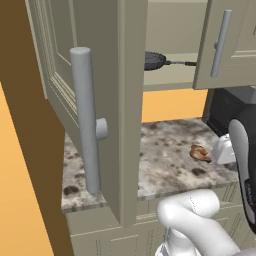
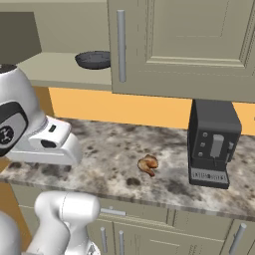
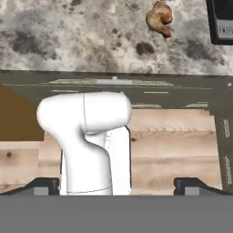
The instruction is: Retrieve the pan from the cabinet, then place the raw meat into the pan to avoid contamination.
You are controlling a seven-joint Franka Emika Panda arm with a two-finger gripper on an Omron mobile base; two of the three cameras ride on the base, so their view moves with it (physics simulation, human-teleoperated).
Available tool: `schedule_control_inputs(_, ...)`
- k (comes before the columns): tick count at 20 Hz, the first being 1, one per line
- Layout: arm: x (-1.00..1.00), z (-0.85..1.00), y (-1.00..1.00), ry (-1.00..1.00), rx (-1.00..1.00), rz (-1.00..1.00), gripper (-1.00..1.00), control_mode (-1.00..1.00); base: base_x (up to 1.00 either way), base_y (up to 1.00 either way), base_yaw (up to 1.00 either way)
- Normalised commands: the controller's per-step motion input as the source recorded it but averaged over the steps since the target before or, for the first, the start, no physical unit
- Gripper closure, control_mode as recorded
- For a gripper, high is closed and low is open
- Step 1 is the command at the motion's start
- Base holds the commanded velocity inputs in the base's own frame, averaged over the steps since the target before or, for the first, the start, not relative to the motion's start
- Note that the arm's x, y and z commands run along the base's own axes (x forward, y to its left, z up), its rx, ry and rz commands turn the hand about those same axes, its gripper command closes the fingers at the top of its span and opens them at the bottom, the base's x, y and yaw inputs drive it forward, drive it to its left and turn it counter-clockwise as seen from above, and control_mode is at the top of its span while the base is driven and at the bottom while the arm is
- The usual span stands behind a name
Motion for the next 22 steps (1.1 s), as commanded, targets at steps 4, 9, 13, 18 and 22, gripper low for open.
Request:
schedule_control_inputs(4, 0.24, 0.34, -0.42, -0.09, 0.0, 0.02, -1.0, -1.0, 0.0, 0.0, 0.0)
schedule_control_inputs(9, 0.05, 0.12, -0.48, -0.22, 0.0, 0.0, -1.0, -1.0, 0.0, 0.0, 0.0)
schedule_control_inputs(13, 0.19, 0.3, -0.14, -0.2, -0.02, 0.0, -1.0, -1.0, 0.0, 0.0, 0.0)
schedule_control_inputs(18, 0.16, 0.51, 0.22, -0.31, -0.01, -0.03, -1.0, -1.0, 0.0, 0.0, 0.0)
schedule_control_inputs(22, 0.27, 0.31, 0.29, -0.24, 0.01, -0.01, -1.0, -1.0, 0.0, 0.0, 0.0)
